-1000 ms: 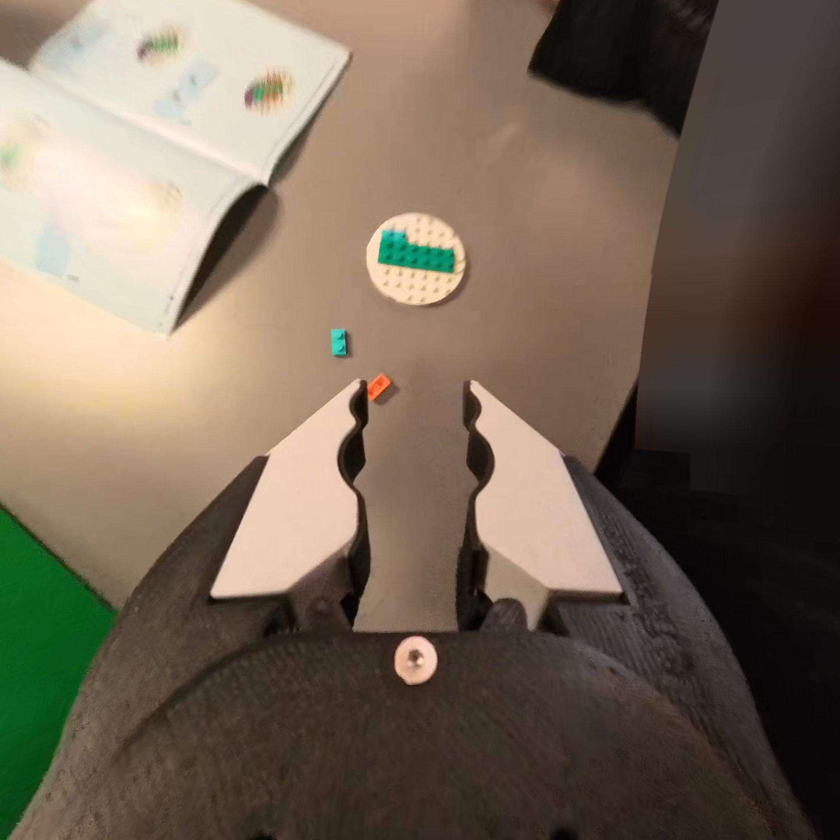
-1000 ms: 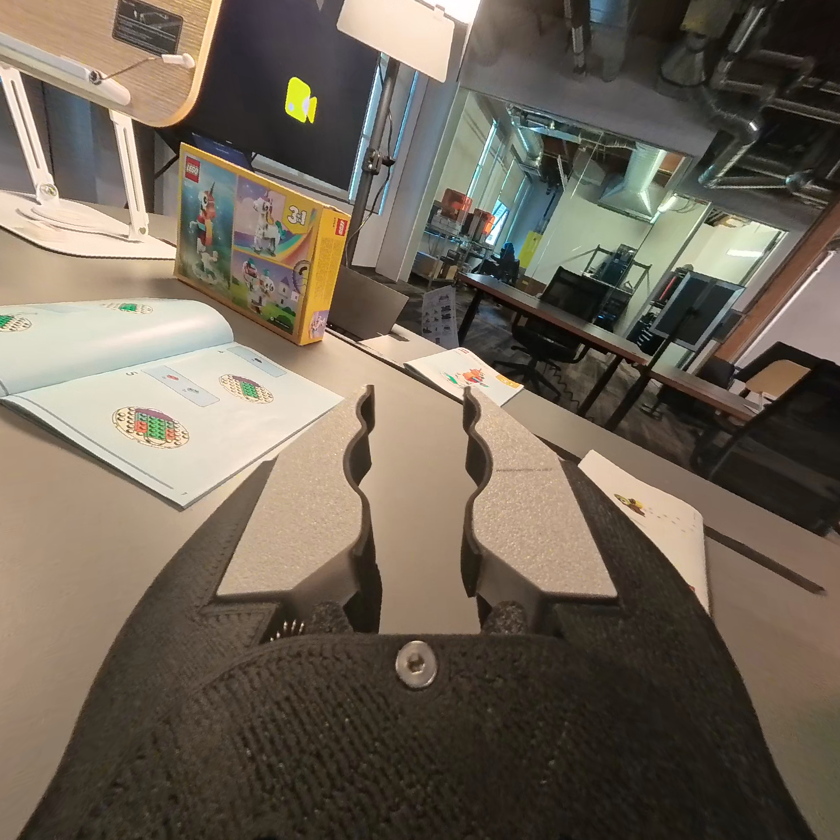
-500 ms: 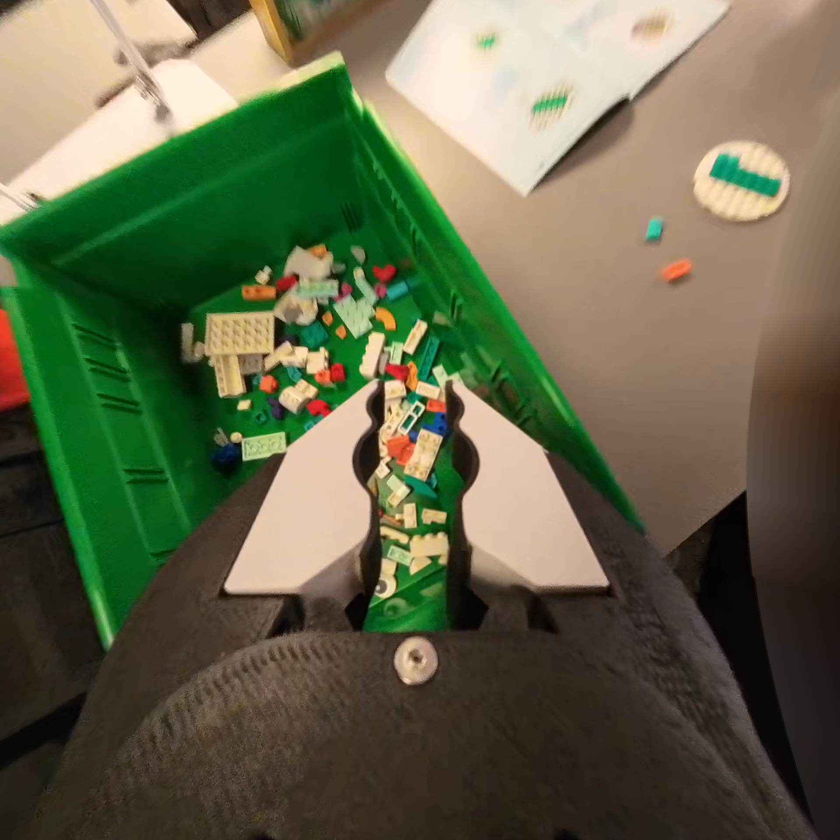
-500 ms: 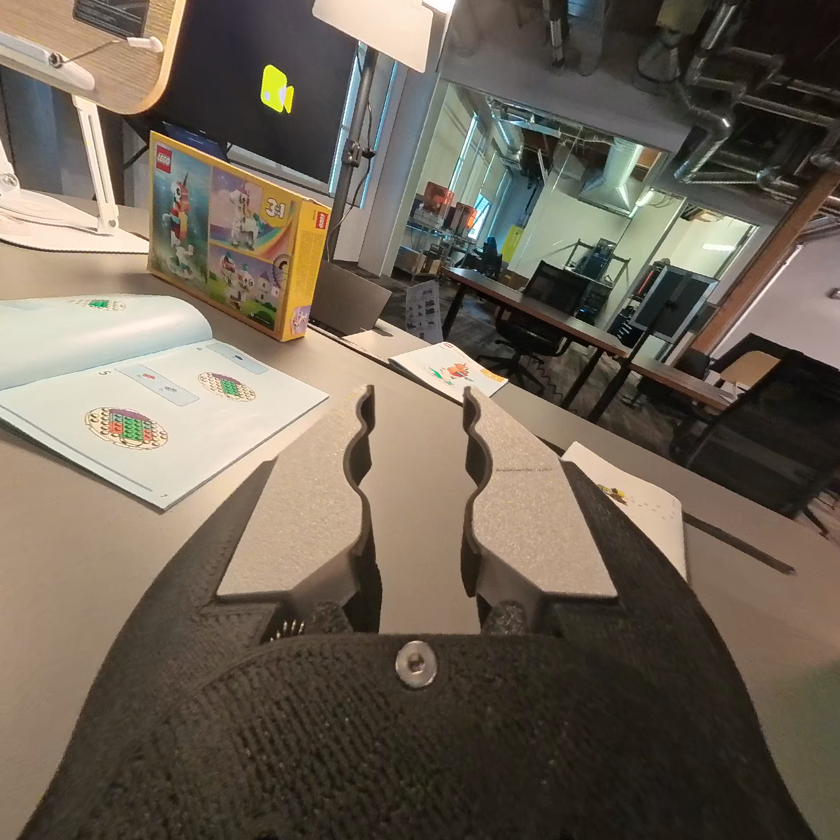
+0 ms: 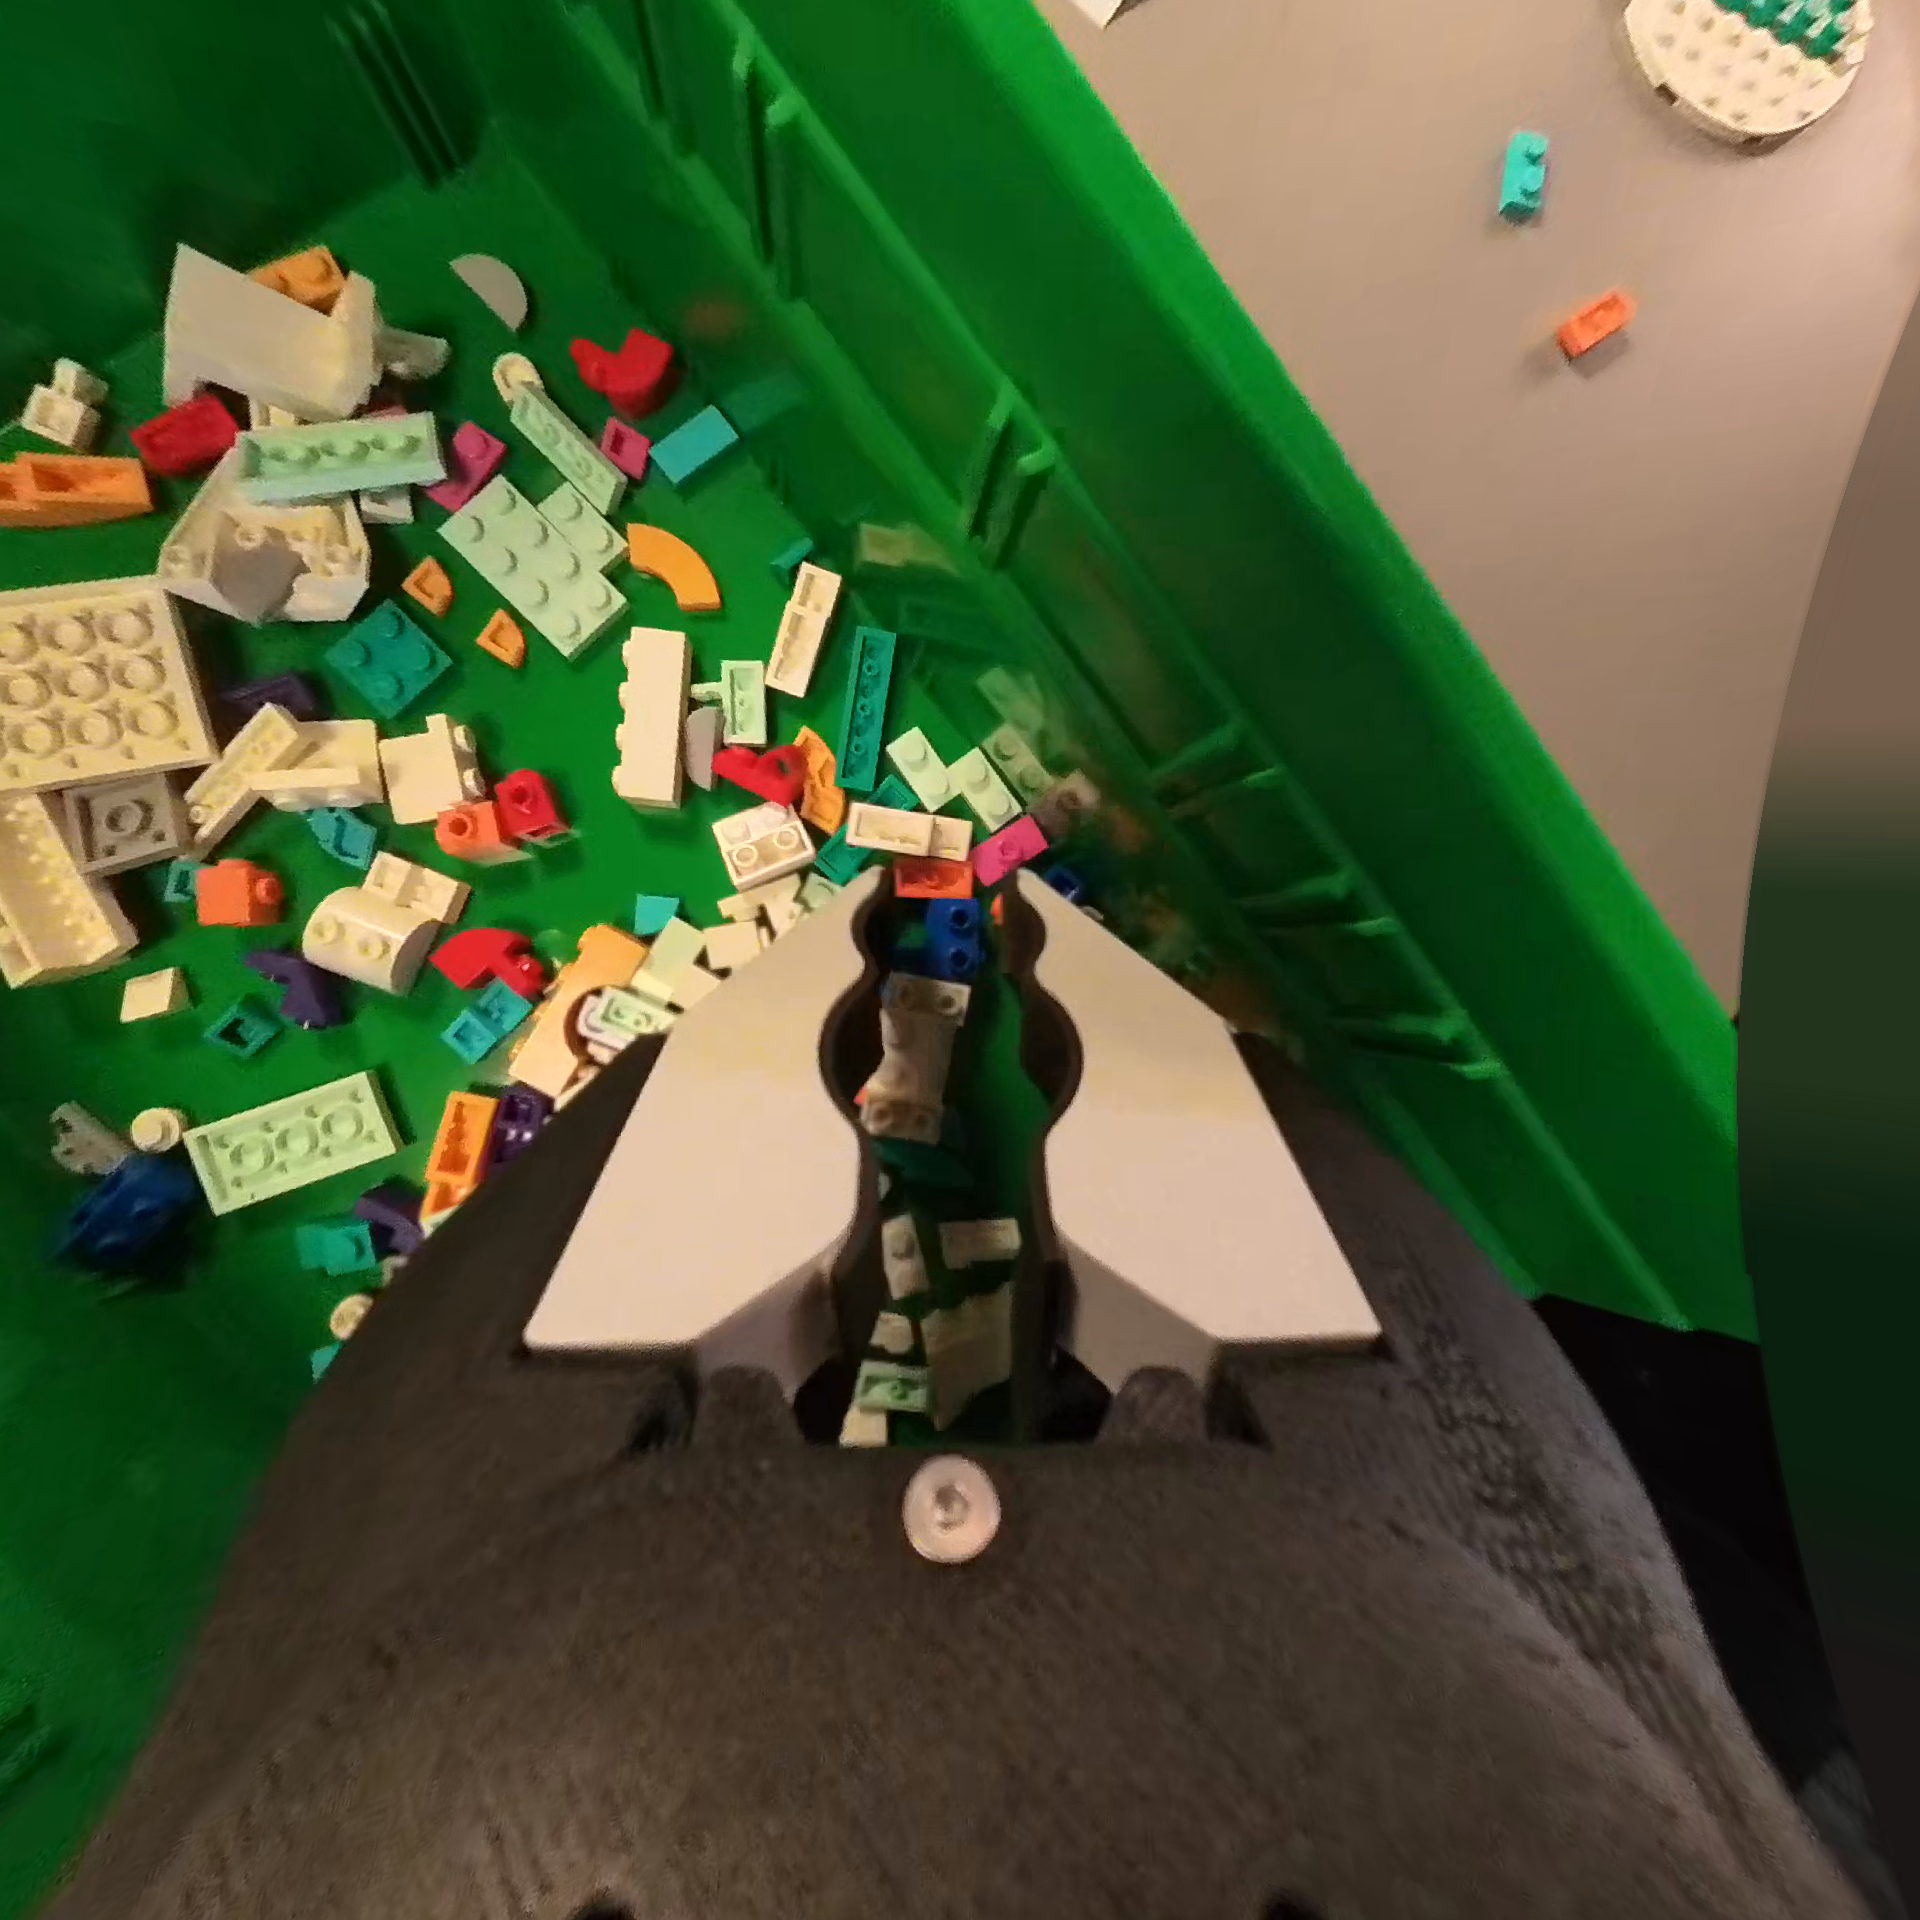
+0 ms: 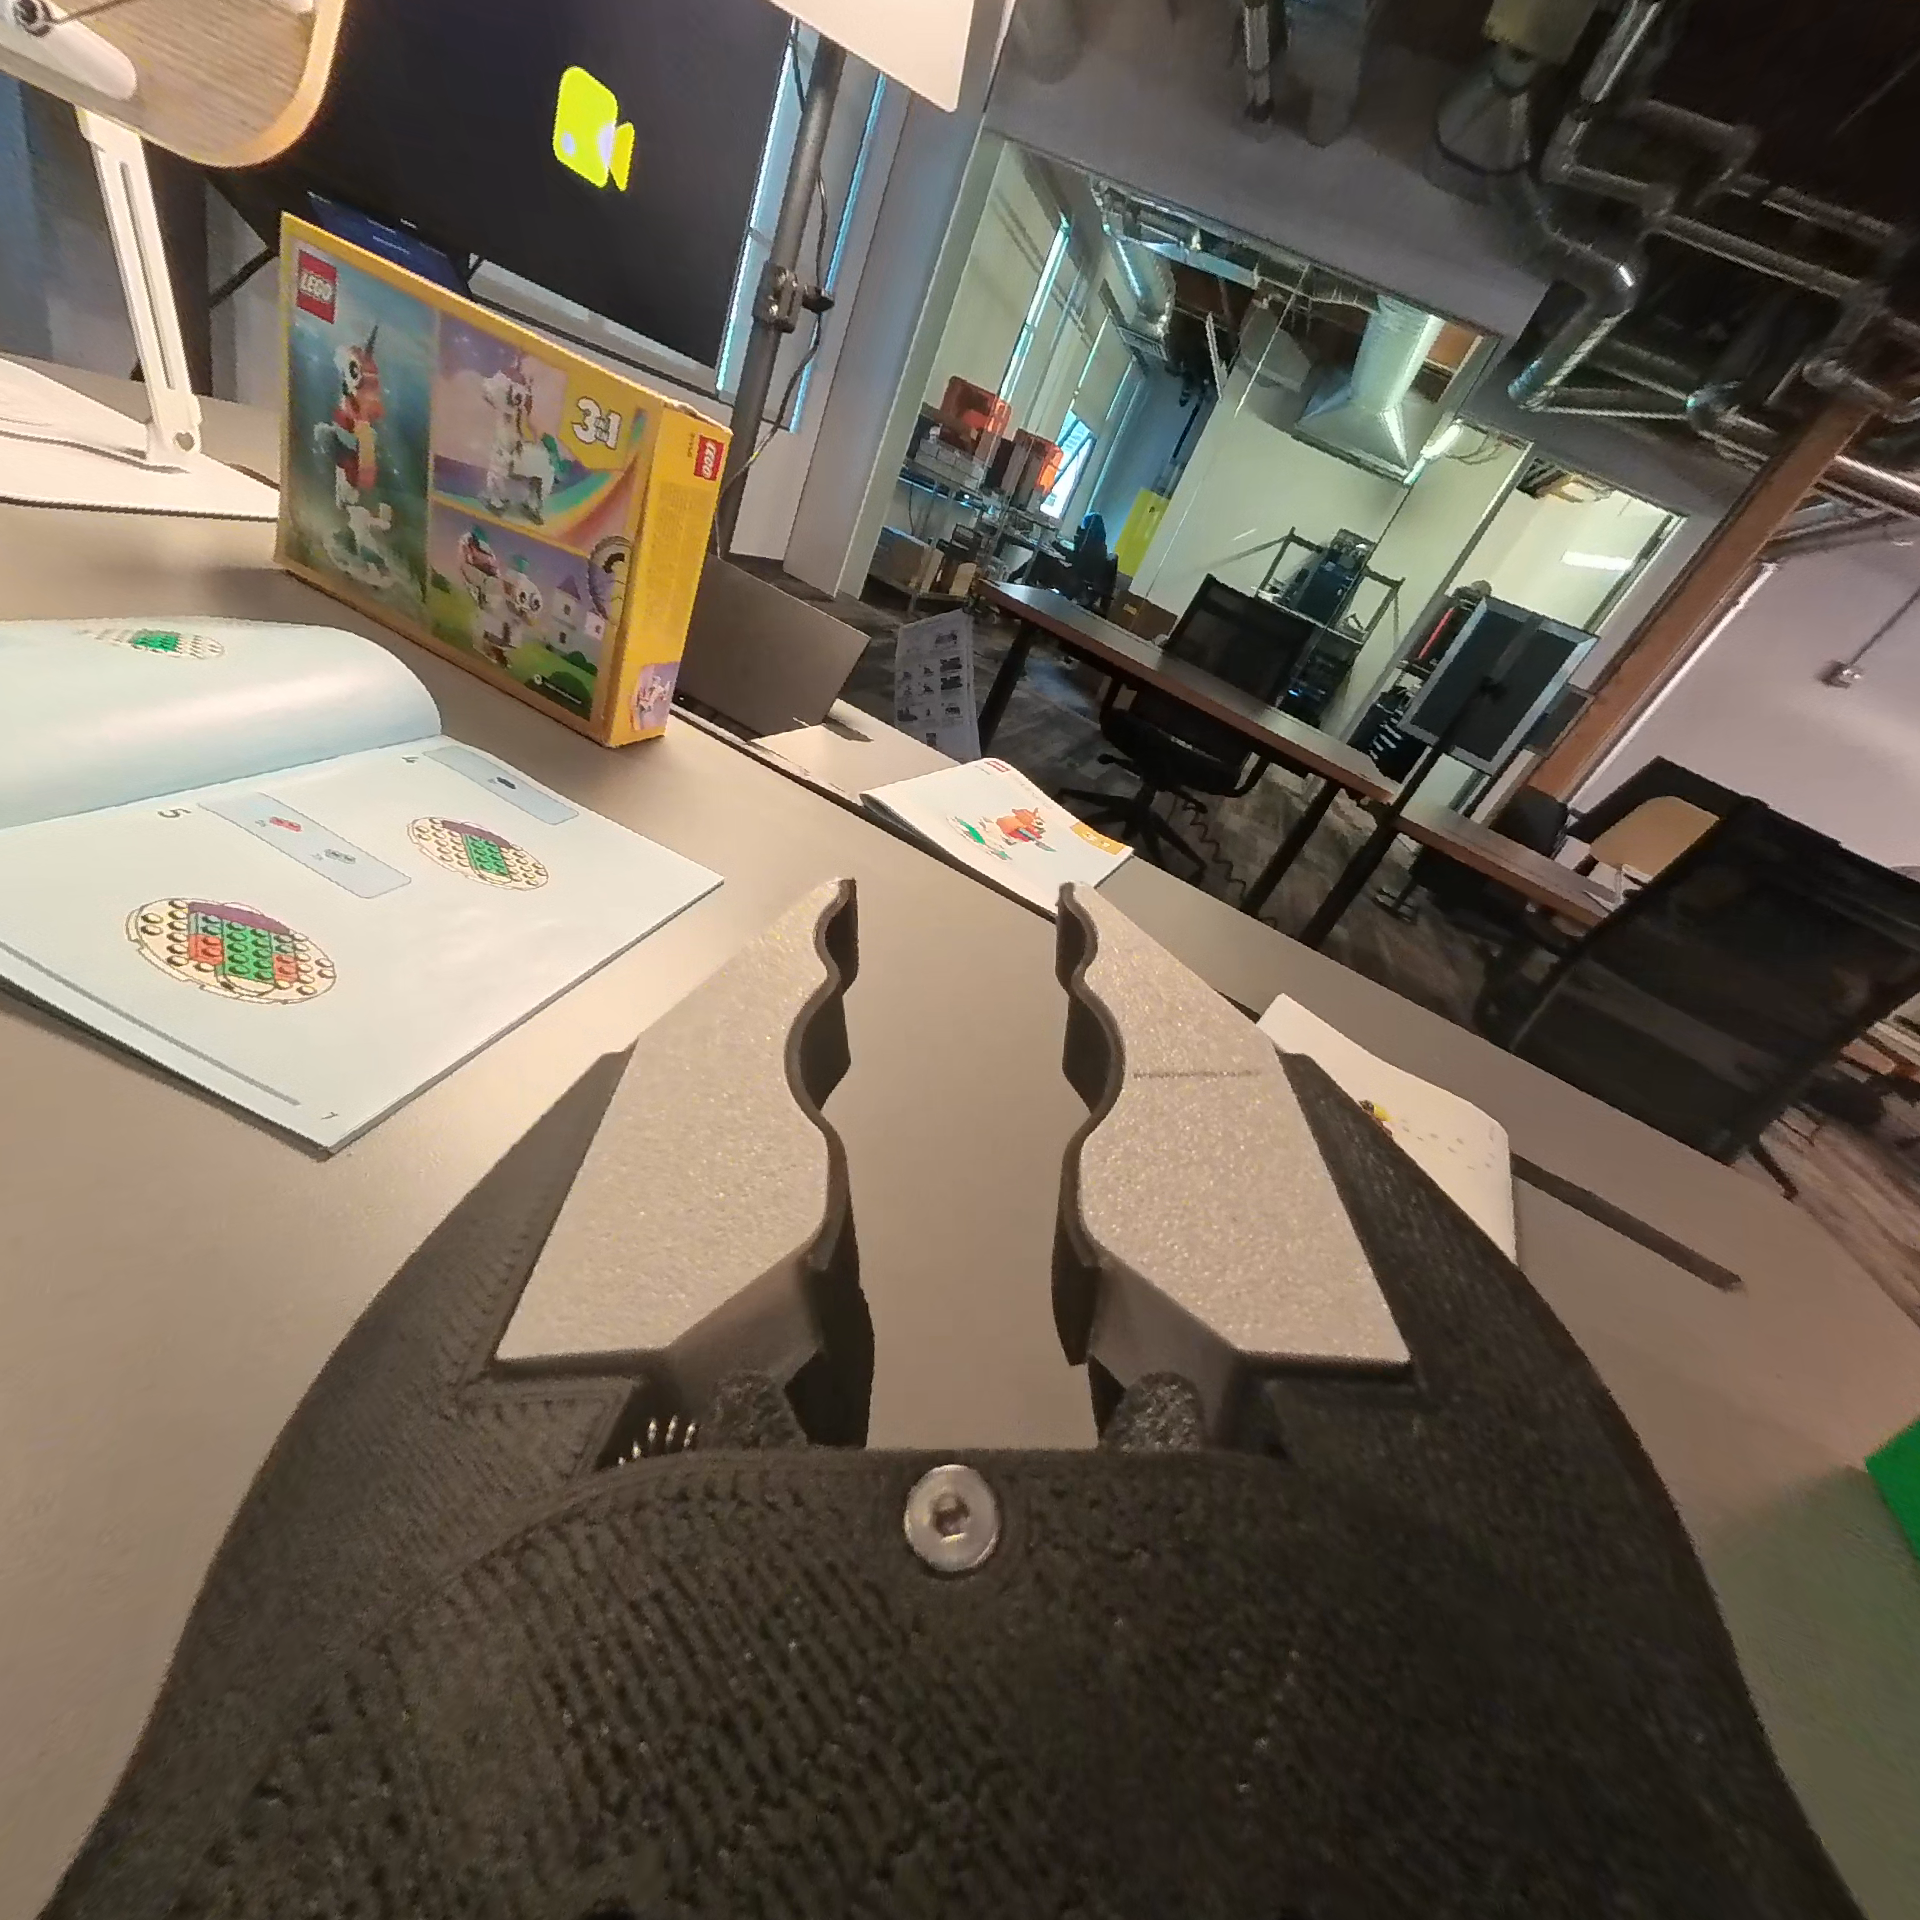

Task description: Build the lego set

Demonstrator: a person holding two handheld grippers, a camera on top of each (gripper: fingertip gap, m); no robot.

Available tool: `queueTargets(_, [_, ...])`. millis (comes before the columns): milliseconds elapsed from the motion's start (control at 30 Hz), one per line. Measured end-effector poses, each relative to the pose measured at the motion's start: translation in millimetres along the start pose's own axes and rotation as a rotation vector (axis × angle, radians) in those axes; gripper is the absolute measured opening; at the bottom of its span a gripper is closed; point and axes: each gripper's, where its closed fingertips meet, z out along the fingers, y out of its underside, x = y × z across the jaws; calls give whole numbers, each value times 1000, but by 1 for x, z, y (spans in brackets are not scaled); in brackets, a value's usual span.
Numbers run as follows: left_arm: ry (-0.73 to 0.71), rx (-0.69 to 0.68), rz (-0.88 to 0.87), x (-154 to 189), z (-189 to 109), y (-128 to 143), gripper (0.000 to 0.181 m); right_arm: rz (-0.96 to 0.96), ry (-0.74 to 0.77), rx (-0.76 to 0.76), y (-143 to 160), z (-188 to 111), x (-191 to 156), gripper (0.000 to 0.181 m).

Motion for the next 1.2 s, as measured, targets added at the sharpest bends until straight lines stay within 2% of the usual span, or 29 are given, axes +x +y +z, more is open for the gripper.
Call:
queueTargets(33, [-3,-12,6,-1,2,1,19,-1,1,-1,0,0,0,37])
queueTargets(167, [11,-44,45,-3,4,4,16,-4,3,-4,1,0,0,37])
queueTargets(333, [57,-73,106,0,4,5,22,-5,1,-5,1,1,0,37])
queueTargets(633, [24,-127,231,1,7,1,25,-6,1,-4,1,1,0,37])
queueTargets(767, [-127,-216,260,-28,4,11,25,-5,-2,-3,1,1,-1,37])
queueTargets(900, [-94,-160,236,-25,-1,4,25,-2,-3,-1,0,0,-1,37])
queueTargets(1000, [2,-109,229,-10,-3,0,24,-1,-4,-1,0,0,-1,37])
queueTargets(1200, [70,-126,247,0,2,5,21,-2,-5,0,0,0,-1,37])
